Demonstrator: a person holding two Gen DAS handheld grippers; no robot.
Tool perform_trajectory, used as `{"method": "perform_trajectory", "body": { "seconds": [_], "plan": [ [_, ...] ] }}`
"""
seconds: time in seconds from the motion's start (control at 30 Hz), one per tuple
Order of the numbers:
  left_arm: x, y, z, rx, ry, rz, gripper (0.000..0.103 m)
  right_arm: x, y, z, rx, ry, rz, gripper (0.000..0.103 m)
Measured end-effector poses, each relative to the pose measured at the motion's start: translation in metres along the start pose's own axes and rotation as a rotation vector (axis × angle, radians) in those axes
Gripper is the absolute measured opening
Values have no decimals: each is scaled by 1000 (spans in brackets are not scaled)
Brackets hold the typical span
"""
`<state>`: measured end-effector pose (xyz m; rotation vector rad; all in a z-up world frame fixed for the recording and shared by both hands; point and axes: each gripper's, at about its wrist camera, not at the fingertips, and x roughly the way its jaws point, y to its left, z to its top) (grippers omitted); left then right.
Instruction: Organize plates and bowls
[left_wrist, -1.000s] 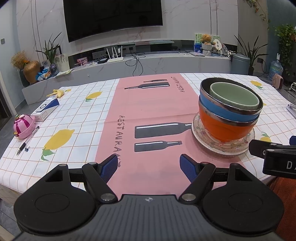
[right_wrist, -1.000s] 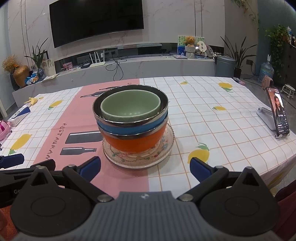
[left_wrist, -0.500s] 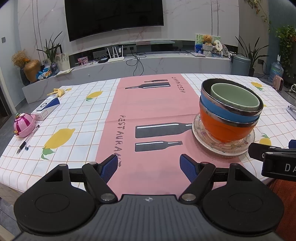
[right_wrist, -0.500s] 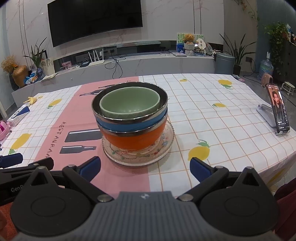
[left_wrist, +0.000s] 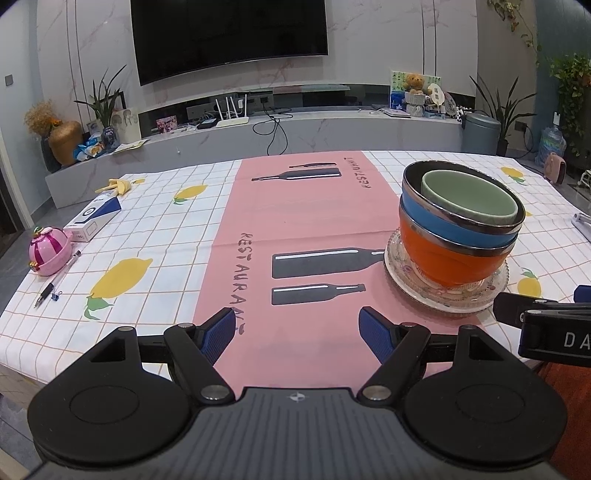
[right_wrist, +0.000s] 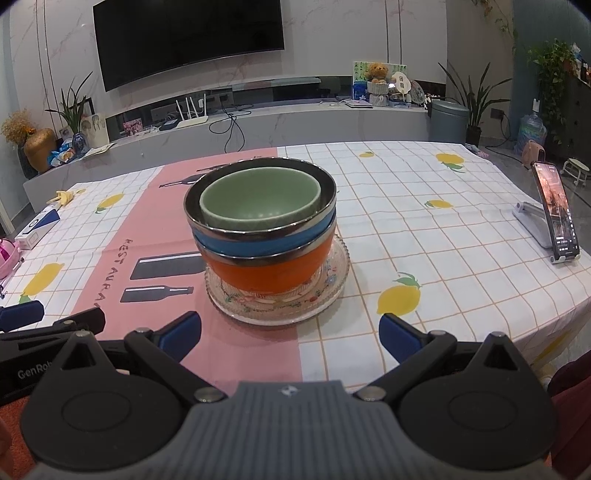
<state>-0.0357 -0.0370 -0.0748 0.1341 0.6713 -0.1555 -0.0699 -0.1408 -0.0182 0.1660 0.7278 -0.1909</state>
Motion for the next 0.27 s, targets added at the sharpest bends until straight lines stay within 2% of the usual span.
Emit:
{"method": "perform_trajectory", "body": {
  "seconds": [0.27],
  "plan": [
    [-2,2,0,-11,-10,-12,89,0,1,0,-4,4,-3,100]
  ]
}}
